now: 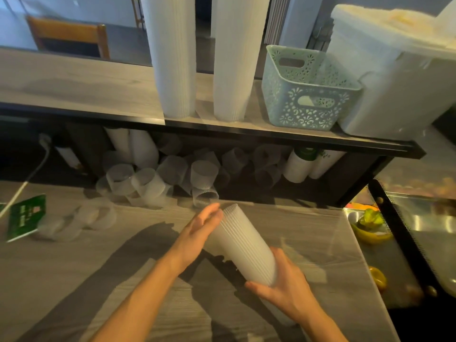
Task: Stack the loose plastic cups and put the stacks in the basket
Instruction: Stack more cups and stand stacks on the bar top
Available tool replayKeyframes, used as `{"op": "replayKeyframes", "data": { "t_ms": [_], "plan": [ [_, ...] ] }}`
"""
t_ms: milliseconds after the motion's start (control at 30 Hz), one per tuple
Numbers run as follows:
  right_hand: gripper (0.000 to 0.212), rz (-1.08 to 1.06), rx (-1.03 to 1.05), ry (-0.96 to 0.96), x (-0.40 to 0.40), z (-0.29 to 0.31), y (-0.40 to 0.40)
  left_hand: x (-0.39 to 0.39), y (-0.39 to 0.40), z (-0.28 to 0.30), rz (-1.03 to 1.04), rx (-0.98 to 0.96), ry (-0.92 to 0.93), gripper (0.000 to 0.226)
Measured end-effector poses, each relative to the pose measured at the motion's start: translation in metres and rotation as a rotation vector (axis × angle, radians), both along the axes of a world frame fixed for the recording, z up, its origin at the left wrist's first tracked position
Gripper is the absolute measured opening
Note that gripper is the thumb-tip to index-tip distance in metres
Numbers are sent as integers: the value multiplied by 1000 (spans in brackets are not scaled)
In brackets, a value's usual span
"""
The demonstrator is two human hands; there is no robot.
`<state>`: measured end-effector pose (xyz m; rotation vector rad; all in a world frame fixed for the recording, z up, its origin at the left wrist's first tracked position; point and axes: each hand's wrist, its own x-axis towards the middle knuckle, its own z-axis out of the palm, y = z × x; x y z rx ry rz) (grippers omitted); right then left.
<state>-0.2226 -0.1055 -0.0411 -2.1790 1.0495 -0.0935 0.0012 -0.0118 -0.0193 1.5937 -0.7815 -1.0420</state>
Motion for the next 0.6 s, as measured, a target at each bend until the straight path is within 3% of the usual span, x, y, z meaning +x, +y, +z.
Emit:
{"op": "replayKeyframes", "data": {
  "t_ms": [67, 167, 367, 467, 600],
  "plan": [
    [94, -30, -5, -13, 2, 0, -1, 11, -10, 2, 131, -44, -103, 78],
    [91, -70, -9, -24, 1, 0, -5, 38, -29, -4, 287, -12, -400, 68],
    [93, -112, 21, -14, -1, -2, -11, 77, -72, -5, 275, 243, -992, 79],
    [91, -120, 31, -15, -1, -2, -13, 84, -96, 3, 198, 442, -1091, 74],
    [89, -126, 46, -8, 3, -2, -15, 89, -118, 6, 95, 602, -1055, 64]
  ]
}}
